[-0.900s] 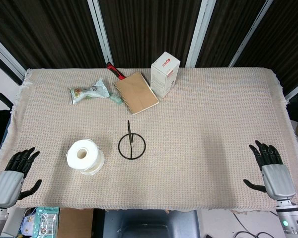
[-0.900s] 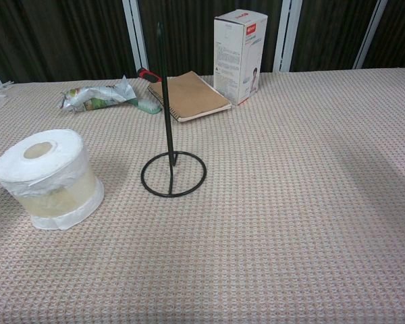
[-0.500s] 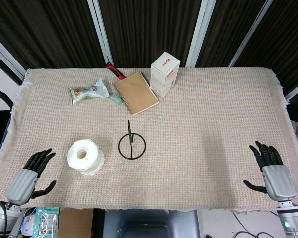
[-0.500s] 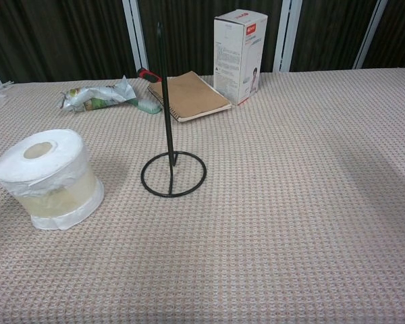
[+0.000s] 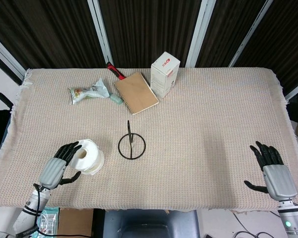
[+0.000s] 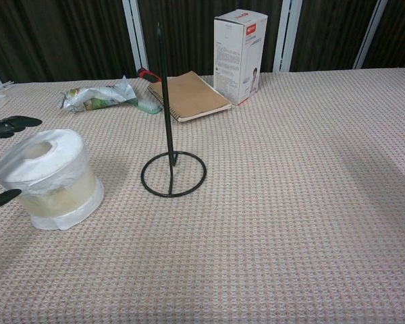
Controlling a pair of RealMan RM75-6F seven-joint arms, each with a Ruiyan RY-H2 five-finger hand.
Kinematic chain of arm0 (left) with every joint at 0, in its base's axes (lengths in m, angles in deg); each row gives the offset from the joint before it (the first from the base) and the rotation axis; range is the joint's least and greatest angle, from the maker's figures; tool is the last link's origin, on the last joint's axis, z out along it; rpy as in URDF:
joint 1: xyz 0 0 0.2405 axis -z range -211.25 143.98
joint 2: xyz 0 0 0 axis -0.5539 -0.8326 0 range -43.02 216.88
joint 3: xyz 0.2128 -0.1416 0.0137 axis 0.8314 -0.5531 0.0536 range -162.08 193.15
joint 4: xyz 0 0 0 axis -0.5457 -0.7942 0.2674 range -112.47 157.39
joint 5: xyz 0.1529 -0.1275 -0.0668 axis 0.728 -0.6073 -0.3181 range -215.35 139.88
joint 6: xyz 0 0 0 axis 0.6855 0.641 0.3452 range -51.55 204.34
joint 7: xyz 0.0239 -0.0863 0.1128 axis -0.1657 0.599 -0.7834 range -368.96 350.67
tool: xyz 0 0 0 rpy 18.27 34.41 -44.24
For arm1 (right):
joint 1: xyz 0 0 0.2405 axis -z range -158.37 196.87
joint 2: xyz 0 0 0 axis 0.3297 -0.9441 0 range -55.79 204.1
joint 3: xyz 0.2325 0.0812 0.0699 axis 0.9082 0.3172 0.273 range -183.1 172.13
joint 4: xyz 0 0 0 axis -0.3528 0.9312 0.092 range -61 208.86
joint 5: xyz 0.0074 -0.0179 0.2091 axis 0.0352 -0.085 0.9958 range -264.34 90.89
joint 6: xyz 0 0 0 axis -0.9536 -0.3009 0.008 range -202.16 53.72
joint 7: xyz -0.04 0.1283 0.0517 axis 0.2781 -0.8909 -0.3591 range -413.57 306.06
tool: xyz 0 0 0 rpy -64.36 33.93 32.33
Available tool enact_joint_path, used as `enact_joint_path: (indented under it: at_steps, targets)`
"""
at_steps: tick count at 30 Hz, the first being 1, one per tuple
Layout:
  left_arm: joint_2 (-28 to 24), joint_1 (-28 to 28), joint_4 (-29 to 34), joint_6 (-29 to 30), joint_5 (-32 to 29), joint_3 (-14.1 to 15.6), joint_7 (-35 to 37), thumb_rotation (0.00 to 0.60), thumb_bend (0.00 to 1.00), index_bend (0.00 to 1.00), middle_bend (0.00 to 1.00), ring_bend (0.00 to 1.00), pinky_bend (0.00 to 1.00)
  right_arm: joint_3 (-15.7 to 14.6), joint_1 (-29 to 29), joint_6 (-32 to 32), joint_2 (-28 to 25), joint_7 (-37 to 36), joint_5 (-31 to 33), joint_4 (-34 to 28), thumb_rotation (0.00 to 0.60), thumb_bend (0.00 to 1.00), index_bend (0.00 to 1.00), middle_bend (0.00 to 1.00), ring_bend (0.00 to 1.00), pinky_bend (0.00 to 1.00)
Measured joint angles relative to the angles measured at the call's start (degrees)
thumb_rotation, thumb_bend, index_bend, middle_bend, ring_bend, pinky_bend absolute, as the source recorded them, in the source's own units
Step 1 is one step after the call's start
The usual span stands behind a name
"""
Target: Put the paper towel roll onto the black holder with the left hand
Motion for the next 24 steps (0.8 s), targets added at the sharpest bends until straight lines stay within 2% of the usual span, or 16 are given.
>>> enact_joint_path:
  at_steps: [6,10,16,19,22,24]
  targets:
    - [0.23,1.47,-0.05,-2.13,-1.01,0.02,3.88,0.600,0.34,0.00,0.00,0.00,0.09,-0.02,0.04,0.00,-0.29,-0.28,0.10,-0.26,0.600,0.08,0.00,0.00,0.00,0.00]
    - [0.08,2.62,0.05,-3.99,-1.87,0.10,7.16,0.600,0.34,0.00,0.00,0.00,0.13,-0.13,0.00,-0.29,-0.31,-0.10,0.12,-0.37,0.600,0.08,0.00,0.00,0.00,0.00]
    - [0.50,4.25,-1.13,-6.78,-3.11,0.34,11.74,0.600,0.34,0.00,0.00,0.00,0.23,-0.50,-0.12,-0.75,-0.70,-0.45,-0.21,-0.73,0.600,0.08,0.00,0.00,0.00,0.00]
    - [1.41,4.80,-2.55,-7.21,-3.31,0.51,13.71,0.600,0.34,0.00,0.00,0.00,0.32,-0.46,-0.10,-0.71,-0.69,-0.48,-0.16,-0.73,0.600,0.08,0.00,0.00,0.00,0.00]
    - [2.28,5.31,-3.84,-7.53,-3.27,0.70,15.81,0.600,0.34,0.06,0.03,0.11,0.47,-0.53,-0.11,-0.71,-0.70,-0.50,-0.33,-0.75,0.600,0.08,0.00,0.00,0.00,0.00]
    - [2.92,5.62,-4.66,-7.60,-3.26,0.74,17.71,0.600,0.37,0.23,0.22,0.31,0.59,-0.58,-0.13,-0.79,-0.74,-0.54,-0.37,-0.78,0.600,0.08,0.00,0.00,0.00,0.00]
